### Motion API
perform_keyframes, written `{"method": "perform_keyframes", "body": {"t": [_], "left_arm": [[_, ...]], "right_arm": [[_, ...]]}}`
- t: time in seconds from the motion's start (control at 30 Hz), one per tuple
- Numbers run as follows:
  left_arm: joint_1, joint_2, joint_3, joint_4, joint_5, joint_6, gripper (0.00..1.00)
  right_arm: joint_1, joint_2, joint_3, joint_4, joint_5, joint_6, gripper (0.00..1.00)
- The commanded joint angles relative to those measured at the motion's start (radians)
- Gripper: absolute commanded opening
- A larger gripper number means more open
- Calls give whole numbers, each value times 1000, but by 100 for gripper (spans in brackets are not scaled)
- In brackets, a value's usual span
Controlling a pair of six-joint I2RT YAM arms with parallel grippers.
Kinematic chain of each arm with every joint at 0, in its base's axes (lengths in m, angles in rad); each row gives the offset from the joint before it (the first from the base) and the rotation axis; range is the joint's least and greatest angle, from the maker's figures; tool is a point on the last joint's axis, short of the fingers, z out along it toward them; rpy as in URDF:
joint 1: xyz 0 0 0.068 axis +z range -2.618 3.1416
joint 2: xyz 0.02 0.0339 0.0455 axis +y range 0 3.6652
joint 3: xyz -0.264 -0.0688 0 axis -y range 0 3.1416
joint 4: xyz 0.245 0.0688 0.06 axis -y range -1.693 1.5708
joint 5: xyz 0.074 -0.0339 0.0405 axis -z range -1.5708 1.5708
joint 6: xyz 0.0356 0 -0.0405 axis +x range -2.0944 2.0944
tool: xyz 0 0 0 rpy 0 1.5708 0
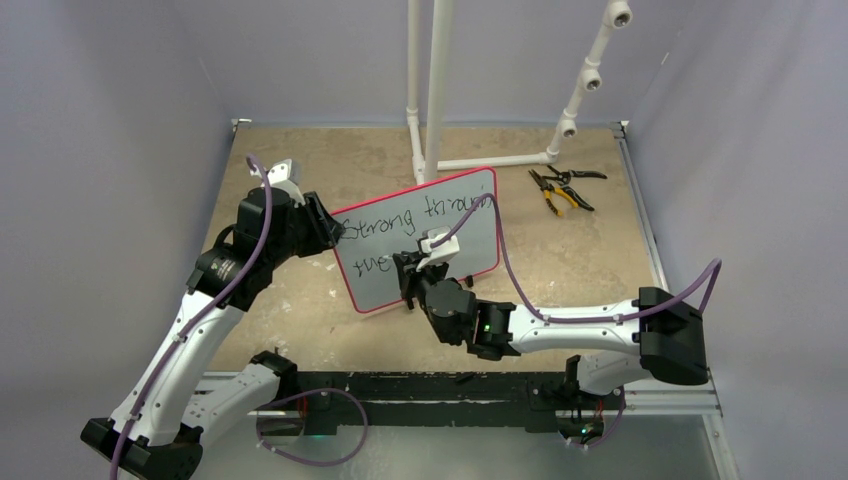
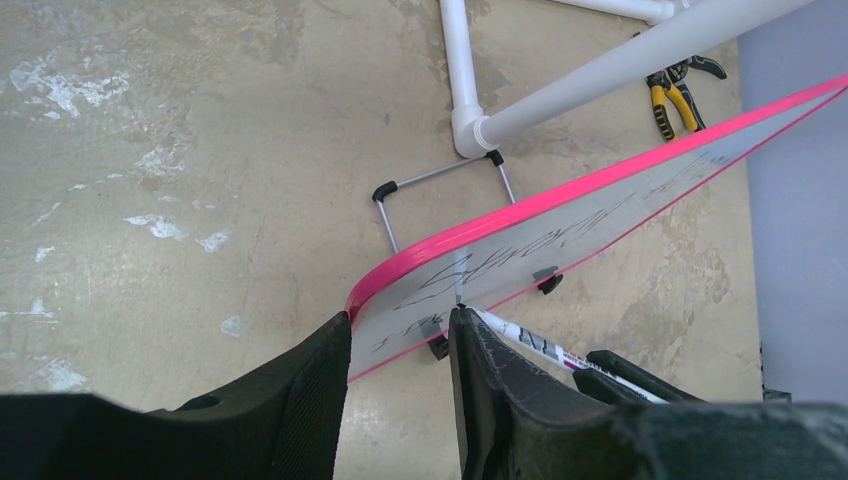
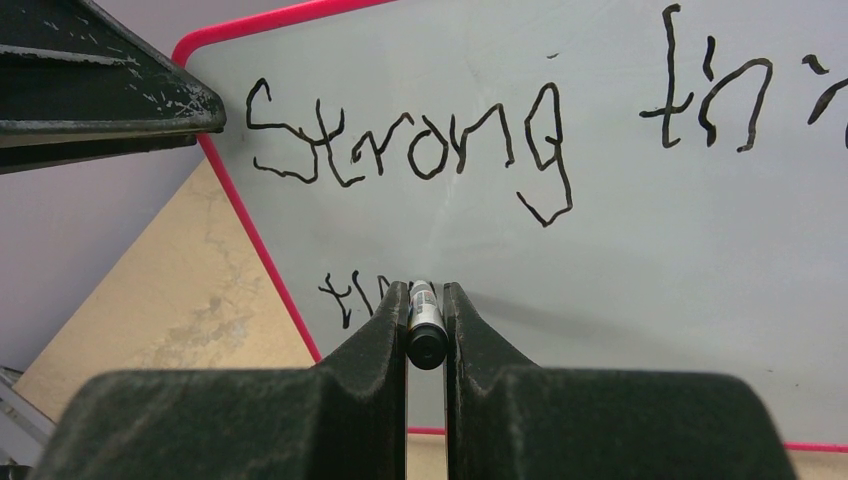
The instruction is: Write a sentence on the whiteboard
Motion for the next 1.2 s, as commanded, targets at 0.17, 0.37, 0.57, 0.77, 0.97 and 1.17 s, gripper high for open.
{"method": "perform_keyframes", "body": {"t": [0.17, 0.37, 0.57, 0.77, 0.97, 1.17], "left_arm": [[0, -9, -6, 51, 14, -19, 39], [0, -9, -5, 50, 13, -19, 39], [0, -12, -3, 46, 10, -14, 40], [0, -15, 19, 28, -5, 17, 45], [0, -15, 75, 7, -17, 92, 53], [0, -15, 188, 7, 74, 291, 62]], "right_arm": [[-10, -17, 32, 9, 67, 6, 0], [-11, -27, 27, -1, 72, 19, 0], [-10, -49, 19, 34, 47, -11, 0], [-9, -144, 4, -5, -68, -4, 0], [-11, -249, 40, -236, -184, 77, 0], [-53, -354, 74, -439, -329, 113, 0]]}}
